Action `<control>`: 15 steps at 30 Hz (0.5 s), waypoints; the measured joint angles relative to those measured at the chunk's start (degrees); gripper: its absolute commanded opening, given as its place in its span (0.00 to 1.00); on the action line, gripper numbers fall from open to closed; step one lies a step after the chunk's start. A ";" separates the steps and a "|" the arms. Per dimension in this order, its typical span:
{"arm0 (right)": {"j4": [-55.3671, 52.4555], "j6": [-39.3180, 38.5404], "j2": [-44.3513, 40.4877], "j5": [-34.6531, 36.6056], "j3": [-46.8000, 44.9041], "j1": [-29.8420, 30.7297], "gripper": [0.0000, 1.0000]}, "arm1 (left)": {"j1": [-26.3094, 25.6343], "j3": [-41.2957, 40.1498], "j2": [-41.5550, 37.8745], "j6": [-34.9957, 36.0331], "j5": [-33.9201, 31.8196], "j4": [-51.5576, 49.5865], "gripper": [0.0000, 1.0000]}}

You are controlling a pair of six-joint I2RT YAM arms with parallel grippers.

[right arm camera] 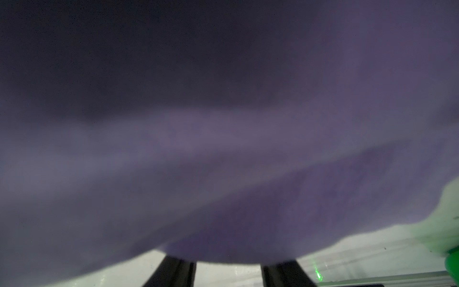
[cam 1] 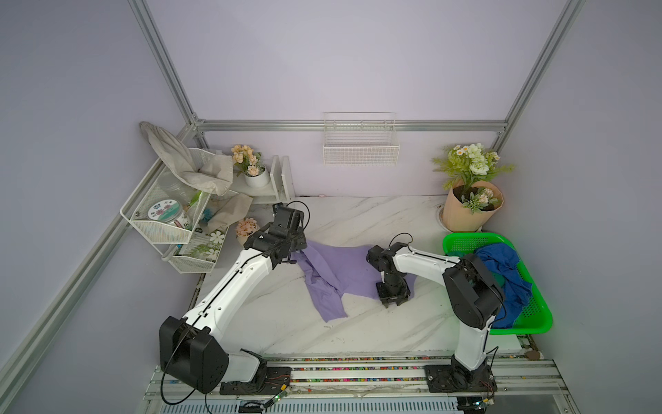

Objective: Fold and stack t-shirts
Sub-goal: Flatten out the T-shirt at the center of the board.

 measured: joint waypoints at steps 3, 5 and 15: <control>0.00 -0.57 0.76 0.26 0.92 0.00 0.00 | 0.00 0.00 -0.04 0.00 -0.02 0.00 0.00; -0.02 -0.70 0.74 0.70 1.18 0.00 0.00 | 0.00 0.00 -0.09 0.00 -0.04 0.00 0.00; 2.60 -5.35 -8.92 8.92 23.15 -0.09 0.00 | 0.00 0.15 -3.08 3.85 -5.22 0.85 0.00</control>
